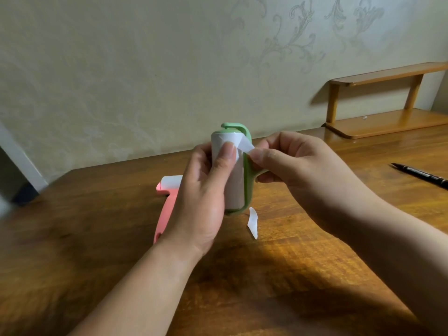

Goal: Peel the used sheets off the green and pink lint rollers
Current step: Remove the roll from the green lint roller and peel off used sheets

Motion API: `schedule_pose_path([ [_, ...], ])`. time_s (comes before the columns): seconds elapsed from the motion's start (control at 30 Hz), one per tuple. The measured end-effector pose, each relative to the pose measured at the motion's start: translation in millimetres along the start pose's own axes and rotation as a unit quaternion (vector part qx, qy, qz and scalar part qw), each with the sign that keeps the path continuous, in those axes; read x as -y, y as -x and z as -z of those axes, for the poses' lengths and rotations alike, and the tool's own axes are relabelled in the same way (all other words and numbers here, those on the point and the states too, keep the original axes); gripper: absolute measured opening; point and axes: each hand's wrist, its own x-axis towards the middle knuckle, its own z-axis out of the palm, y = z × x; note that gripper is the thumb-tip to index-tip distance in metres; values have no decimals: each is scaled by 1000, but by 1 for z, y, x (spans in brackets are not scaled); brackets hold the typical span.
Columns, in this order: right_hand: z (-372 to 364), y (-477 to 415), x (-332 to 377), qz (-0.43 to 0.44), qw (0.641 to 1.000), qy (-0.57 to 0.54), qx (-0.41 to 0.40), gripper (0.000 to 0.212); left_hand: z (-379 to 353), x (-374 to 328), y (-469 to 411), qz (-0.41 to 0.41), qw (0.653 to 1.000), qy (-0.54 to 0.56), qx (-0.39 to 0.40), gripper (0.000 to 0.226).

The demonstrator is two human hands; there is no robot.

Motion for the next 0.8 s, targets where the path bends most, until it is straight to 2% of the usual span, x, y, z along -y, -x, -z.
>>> schedule_pose_path([
  [0.07,0,-1,-1,-4,1000,12,-8,16,-1,-4,-1,2,1000,18,-25,34],
  [0.23,0,-2,-2,-20,999,26,-10,18,2,-11,-1,41,997,50,-38,47],
  [0.47,0,-1,-1,-14,999,41,10,17,5,-9,-3,41,991,23,-124,49],
  [0.63,0,-1,-2,-4,999,50,6,24,1,-6,-1,16,997,-27,-76,63],
  [0.67,0,-1,-2,-5,999,51,5,24,2,-5,-3,13,997,-26,-78,55],
  [0.73,0,-2,-4,-5,998,61,3,21,3,-6,-5,18,996,-9,-83,27],
  [0.8,-1,-3,-5,-4,997,72,0,18,3,-11,-5,32,996,11,-80,21],
])
